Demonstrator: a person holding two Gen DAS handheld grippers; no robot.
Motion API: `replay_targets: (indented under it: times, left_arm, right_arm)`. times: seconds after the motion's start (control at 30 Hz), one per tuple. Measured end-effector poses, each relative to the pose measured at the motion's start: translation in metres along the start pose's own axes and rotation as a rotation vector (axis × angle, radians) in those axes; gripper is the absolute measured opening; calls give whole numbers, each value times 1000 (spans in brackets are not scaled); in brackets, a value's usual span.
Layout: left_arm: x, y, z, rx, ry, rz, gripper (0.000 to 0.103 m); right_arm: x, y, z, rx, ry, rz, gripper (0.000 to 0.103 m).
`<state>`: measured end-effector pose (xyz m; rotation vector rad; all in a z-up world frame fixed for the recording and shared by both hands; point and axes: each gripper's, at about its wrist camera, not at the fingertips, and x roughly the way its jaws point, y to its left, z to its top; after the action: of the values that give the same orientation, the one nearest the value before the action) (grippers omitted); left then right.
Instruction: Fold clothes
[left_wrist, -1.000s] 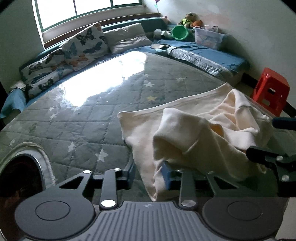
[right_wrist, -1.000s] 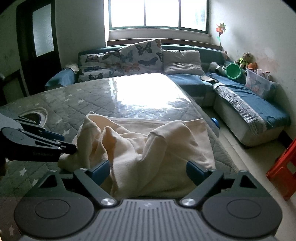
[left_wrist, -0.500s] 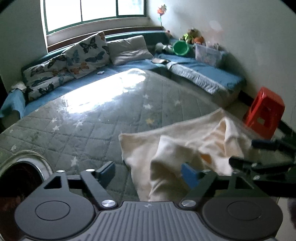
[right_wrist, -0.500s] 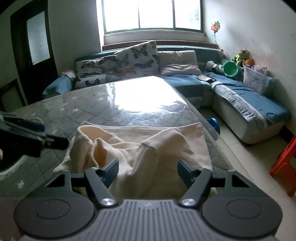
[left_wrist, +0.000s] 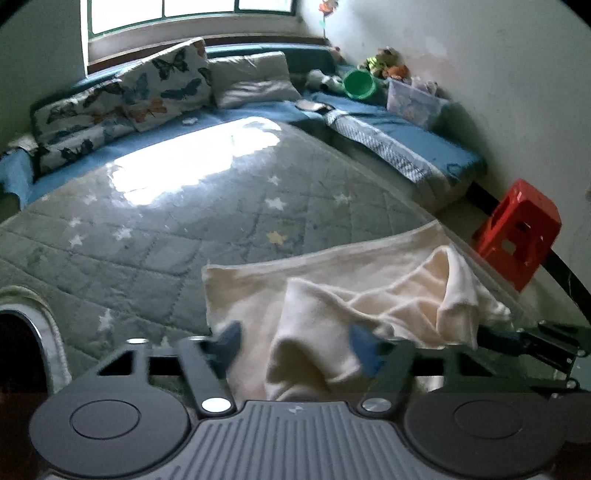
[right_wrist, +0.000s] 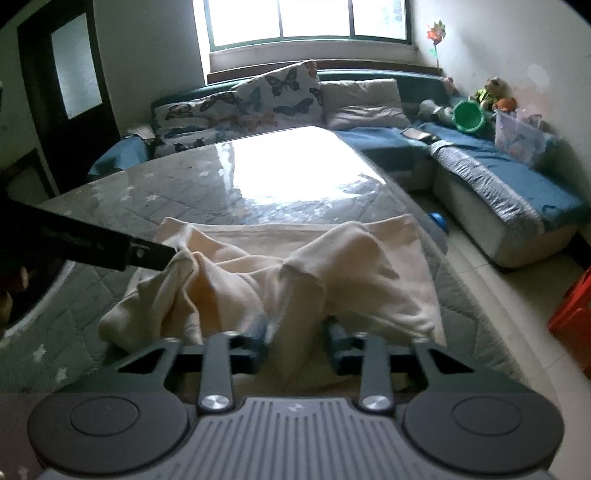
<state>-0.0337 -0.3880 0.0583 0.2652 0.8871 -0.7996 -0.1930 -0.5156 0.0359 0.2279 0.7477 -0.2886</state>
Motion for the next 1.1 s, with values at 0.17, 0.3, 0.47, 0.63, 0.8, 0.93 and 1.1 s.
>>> replay_targets:
  times: [0.17, 0.3, 0.47, 0.63, 0.8, 0.93, 1.1]
  left_arm:
    - [-4, 6, -8, 3, 11, -28, 18]
    - [-15, 13, -15, 13, 3, -40, 8]
    - [-35, 25, -31, 27, -15, -13, 5]
    - [-53, 44, -50, 17, -40, 33, 3]
    - [-73, 65, -70, 7, -67, 98, 2]
    - [-86, 87, -87, -29, -70, 128, 2]
    - [-96, 113, -110, -70, -50, 179, 2]
  right_arm:
    - [-5, 0, -5, 0, -7, 24, 11]
    - [-15, 3, -13, -11, -18, 38, 9]
    - [-34, 7, -27, -29, -25, 67, 8]
    - [-55, 19, -43, -53, -23, 103, 8]
    - [-72, 40, -59, -86, -12, 162, 8]
    - [-82, 55, -69, -115, -1, 211, 8]
    - [-89, 71, -77, -165, 20, 247, 8]
